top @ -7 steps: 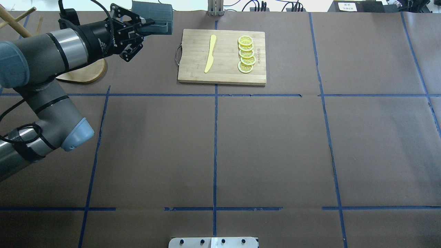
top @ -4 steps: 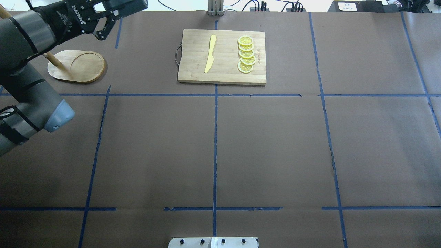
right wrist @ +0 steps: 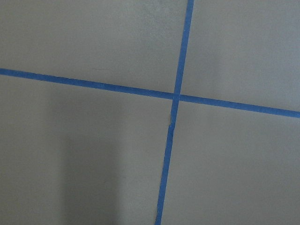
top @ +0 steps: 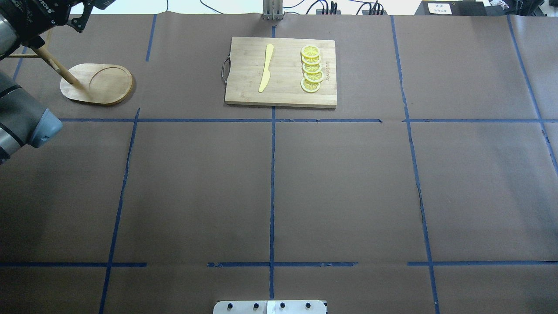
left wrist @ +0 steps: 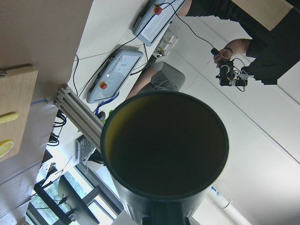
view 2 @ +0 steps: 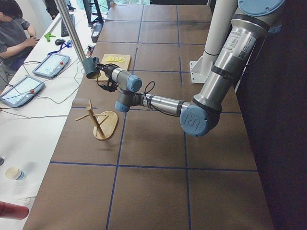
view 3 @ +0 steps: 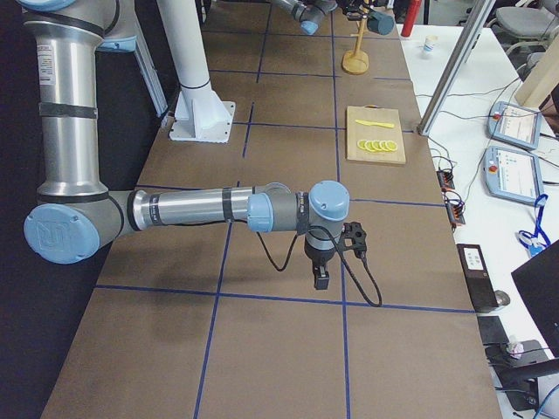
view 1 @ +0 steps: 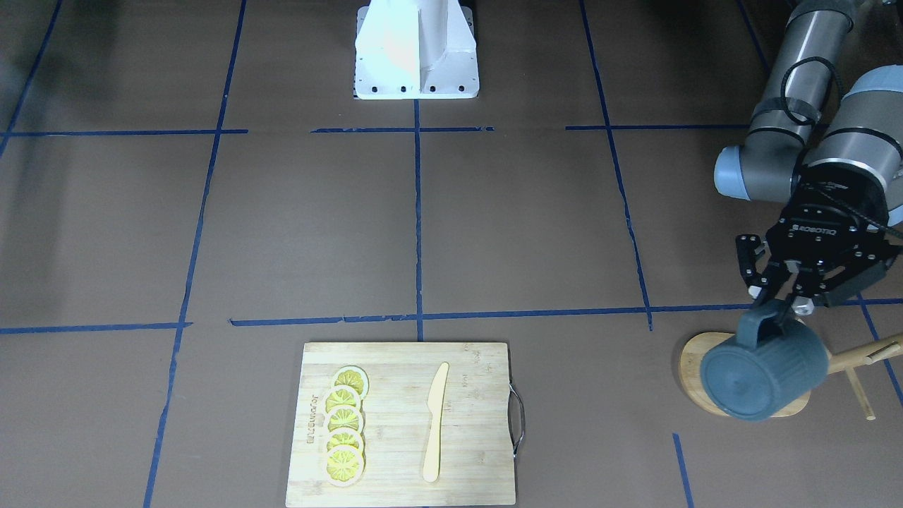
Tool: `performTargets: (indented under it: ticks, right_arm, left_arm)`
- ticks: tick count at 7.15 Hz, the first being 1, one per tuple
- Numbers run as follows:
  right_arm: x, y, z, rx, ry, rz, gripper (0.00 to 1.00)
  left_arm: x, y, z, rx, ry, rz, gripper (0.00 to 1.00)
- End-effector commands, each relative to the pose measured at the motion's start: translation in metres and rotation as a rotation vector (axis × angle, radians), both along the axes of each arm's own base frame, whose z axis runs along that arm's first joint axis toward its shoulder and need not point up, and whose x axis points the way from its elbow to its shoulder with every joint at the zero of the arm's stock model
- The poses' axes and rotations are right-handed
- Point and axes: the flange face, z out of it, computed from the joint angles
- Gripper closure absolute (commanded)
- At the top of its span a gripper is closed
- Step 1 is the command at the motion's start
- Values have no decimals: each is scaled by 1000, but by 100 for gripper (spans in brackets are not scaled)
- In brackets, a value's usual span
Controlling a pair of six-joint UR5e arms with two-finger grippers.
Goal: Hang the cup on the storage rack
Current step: 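Hook the mug handle onto a rack peg with the left gripper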
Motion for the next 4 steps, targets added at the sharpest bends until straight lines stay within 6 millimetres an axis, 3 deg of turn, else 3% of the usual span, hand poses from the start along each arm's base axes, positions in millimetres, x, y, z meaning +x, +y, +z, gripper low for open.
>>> performTargets:
  ticks: [1,3,4]
  right_arm:
    - [0,-2,-3,7,2,-1,0]
    - [0,-3,-4,10,3,-1,0]
    - [0,-3,-5,11,3,-1,0]
  left_arm:
    - [-12,4,34,-27,-3,-10,99]
    - [-30,11,62,-94,20,-13,98]
    - [-37,24,81,-87,26,-13,98]
